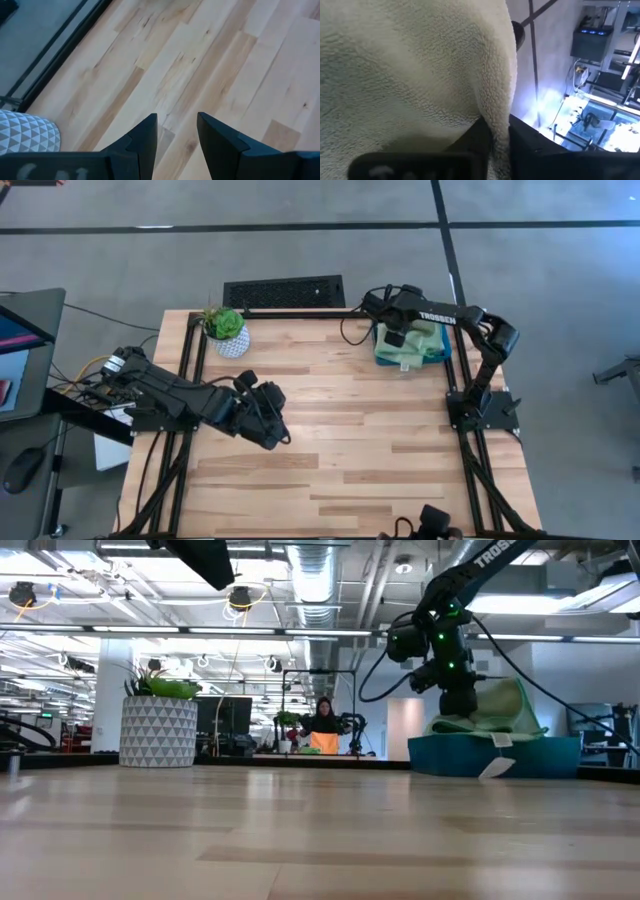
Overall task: Fold microfiber towels
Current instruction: Put the green microfiber towel into the blue bin, then return to Home Position
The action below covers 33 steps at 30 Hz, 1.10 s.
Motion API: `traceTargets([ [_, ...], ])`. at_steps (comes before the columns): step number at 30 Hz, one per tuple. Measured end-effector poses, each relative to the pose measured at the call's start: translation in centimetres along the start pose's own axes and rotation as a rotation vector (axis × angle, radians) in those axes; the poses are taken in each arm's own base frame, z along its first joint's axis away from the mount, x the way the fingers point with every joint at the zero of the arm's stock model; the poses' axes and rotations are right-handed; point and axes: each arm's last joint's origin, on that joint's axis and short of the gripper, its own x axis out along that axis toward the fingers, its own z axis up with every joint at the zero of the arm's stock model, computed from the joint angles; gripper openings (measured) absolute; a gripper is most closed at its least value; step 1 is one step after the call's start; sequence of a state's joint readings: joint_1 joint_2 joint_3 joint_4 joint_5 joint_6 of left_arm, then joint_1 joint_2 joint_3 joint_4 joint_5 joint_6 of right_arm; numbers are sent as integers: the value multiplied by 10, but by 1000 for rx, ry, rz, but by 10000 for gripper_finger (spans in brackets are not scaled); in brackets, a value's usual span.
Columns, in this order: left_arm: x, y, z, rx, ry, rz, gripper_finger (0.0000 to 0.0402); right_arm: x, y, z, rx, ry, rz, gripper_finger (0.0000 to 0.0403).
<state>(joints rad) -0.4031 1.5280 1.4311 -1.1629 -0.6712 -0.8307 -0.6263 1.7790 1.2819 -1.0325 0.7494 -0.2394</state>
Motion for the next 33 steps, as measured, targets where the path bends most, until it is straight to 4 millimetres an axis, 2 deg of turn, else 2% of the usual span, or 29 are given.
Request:
traceTargets([
  [4, 1, 1, 1, -4, 12, -5, 133, 0, 0, 0, -8, 1, 1, 113],
  [8, 1, 1, 1, -9, 11, -5, 133, -3, 2, 0, -59, 2, -22, 172],
  [13, 1, 1, 1, -30, 10, -5, 133, -17, 4, -1, -64, 30, -116, 237],
  [18, 1, 1, 1, -22, 10, -5, 133, -41, 5, -4, -35, 35, -111, 254],
  [21, 1, 1, 1, 18, 7, -1, 133, -57, 10, -5, -53, 28, -107, 239],
  [23, 1, 3, 0, 24, -1, 30, 127, -69, 17, -7, -86, 16, -78, 215],
  [27, 1, 14, -6, 78, 37, 142, 89, -89, 37, -7, -100, -45, -78, 131],
  [31, -5, 30, -12, 103, 47, 271, 23, -109, 57, -11, -117, -102, -93, 25],
  [33, -10, 38, -12, 106, 47, 290, 7, -123, 64, -19, -110, -154, -93, 14],
])
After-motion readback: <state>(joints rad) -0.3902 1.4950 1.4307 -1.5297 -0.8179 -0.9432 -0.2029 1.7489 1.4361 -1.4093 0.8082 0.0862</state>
